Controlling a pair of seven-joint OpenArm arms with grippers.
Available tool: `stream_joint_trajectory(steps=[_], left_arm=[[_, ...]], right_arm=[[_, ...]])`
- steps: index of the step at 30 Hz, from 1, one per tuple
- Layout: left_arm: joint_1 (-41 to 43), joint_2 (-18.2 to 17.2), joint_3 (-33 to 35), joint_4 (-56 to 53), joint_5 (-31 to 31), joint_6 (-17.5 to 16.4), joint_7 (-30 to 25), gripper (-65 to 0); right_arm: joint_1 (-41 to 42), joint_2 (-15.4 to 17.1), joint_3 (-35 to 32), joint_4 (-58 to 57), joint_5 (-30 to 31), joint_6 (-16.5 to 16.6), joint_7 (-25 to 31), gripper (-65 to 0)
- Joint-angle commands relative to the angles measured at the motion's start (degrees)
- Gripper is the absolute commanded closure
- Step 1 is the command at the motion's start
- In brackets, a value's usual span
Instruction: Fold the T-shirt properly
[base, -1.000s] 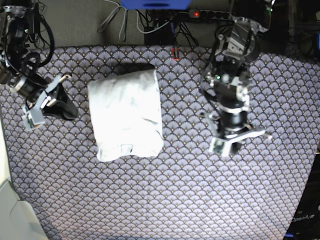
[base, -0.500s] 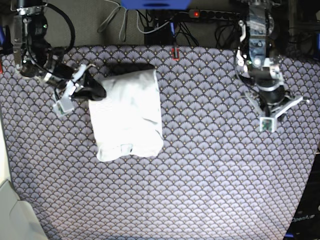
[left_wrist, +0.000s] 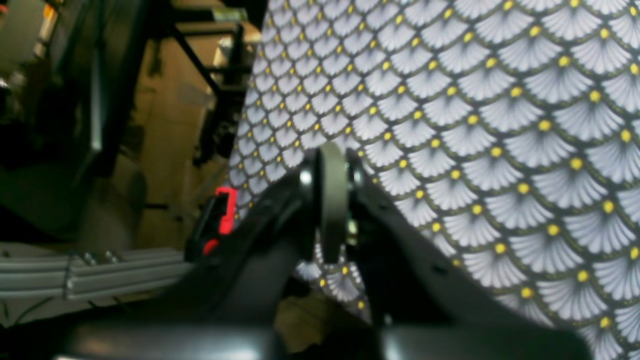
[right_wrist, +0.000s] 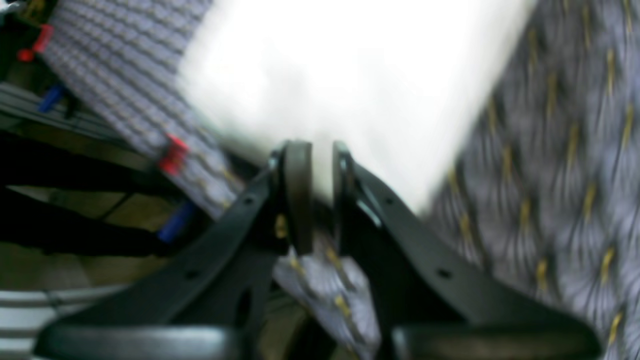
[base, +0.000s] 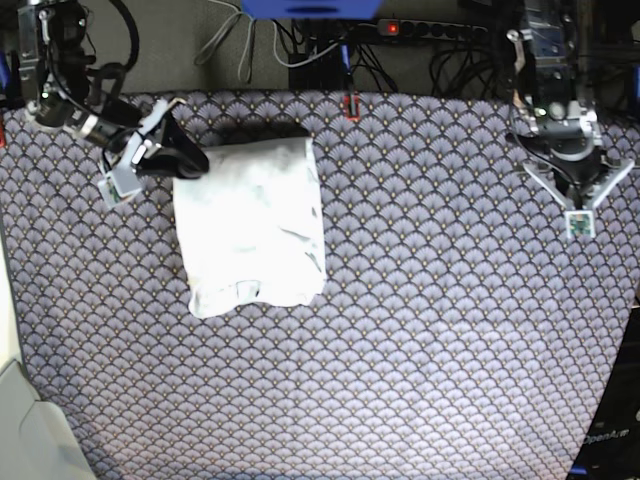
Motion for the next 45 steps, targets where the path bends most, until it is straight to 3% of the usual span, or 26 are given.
stream_joint_trajectory(steps=[1,5,15,17,22,25,28,31,37,40,45], left_arm=[[0.28,-1.13,-1.37,1.17,-0.64,0.56,-1.1,-0.1],[1.78,-3.24,-5.23,0.73,-5.65,0.56,-1.1,-0.1],[15.4,-5.61,-7.08,0.38,-19.98,0.56,-1.02,-0.1],[18.83,-5.7,-6.99,0.38,-23.14,0.56,-1.28,-0.1],[26.3,-5.7,-3.3,0.29,-27.62,0.56,-1.54,-0.1],[29.29,-5.7,2.24,-0.85,-27.36,0.56,-1.72,-0.1],[29.47,-5.17,5.75,-6.22,-27.45,0.65,-1.81,-0.1],[29.38,-4.64,8.13,-12.9,-27.98,0.74,-5.06,-0.1],[25.43,-2.62,12.96,-32.76,-27.8,1.09,-20.09,0.0],[19.97,-0.95,14.63,-45.78,-27.89,1.09,-24.23,0.0],[11.97,1.95,17.45,-65.12,-27.45,1.09,-32.4,0.0]], right_arm=[[-0.77,1.14,0.39,2.82,1.09,0.82,0.77,-6.2],[-2.53,1.23,2.06,5.1,1.09,0.82,-1.95,-6.2],[-16.15,1.14,18.14,4.4,0.3,0.82,-1.51,-6.1],[-19.14,0.7,19.37,4.22,-3.57,0.82,-1.51,-6.1],[-24.24,-6.25,19.55,3.87,-19.84,0.82,-0.9,-6.0],[-26.62,-10.55,19.37,1.41,-30.12,0.82,4.29,-6.0],[-26.44,-12.58,19.37,-5.98,-37.42,0.82,9.83,-6.0],[-23.54,-12.22,19.37,-14.85,-40.5,0.82,12.47,-6.0],[-12.55,-8.71,17.79,-43.69,-42.25,0.82,20.55,-6.0],[-5.25,-7.83,15.24,-59.78,-46.74,0.82,28.11,-6.0],[2.48,-7.83,9.35,-80.88,-53.86,0.82,45.78,-6.0]])
